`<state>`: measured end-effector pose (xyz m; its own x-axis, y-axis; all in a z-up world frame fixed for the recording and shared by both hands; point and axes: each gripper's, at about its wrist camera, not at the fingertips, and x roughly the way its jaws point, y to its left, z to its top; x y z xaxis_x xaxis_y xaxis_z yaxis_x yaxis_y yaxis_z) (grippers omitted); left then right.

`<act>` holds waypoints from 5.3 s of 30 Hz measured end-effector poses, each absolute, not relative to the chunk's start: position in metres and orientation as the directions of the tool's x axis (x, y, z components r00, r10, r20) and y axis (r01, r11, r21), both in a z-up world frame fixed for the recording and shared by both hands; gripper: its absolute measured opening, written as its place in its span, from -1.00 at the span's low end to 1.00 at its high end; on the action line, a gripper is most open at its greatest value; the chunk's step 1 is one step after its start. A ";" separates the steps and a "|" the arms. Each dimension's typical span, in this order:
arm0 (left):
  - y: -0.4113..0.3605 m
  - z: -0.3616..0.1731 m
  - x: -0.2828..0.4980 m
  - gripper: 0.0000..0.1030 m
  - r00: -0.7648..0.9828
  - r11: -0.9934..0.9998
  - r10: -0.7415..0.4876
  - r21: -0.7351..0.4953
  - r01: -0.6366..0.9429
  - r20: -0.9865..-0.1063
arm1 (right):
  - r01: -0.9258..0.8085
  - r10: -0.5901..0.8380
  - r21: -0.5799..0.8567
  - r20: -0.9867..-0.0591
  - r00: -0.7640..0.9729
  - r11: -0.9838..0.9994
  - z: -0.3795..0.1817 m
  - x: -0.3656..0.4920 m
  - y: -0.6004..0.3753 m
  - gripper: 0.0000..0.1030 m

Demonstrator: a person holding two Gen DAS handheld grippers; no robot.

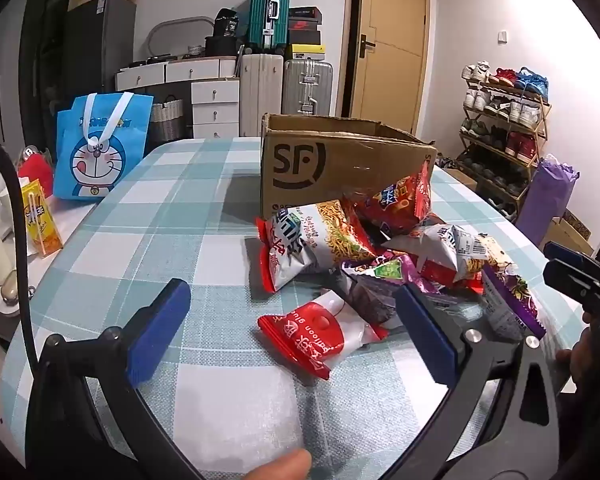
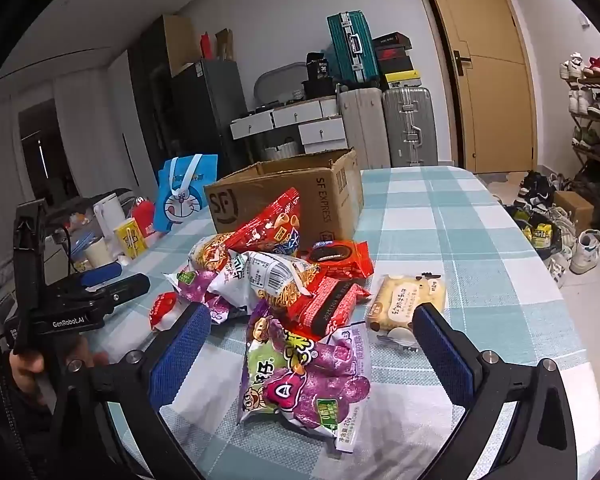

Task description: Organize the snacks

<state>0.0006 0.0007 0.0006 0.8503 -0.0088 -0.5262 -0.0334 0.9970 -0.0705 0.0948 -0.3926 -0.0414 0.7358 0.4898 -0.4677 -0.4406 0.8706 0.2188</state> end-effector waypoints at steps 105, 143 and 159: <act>-0.012 0.005 0.009 0.99 0.825 0.996 -0.082 -0.061 0.058 -0.559 | -0.412 0.438 0.199 -0.630 0.641 0.889 -0.059 0.110 -0.381 0.99; -0.005 -0.044 0.053 -0.22 0.632 0.997 -0.083 -0.066 0.051 -0.771 | -0.494 0.522 0.258 -0.670 0.527 0.830 -0.076 0.113 -0.362 0.26; 0.000 -0.003 0.029 -0.22 0.719 0.995 -0.099 -0.080 0.062 -0.688 | -0.509 0.564 0.277 -0.582 0.586 0.815 -0.046 0.100 -0.372 0.22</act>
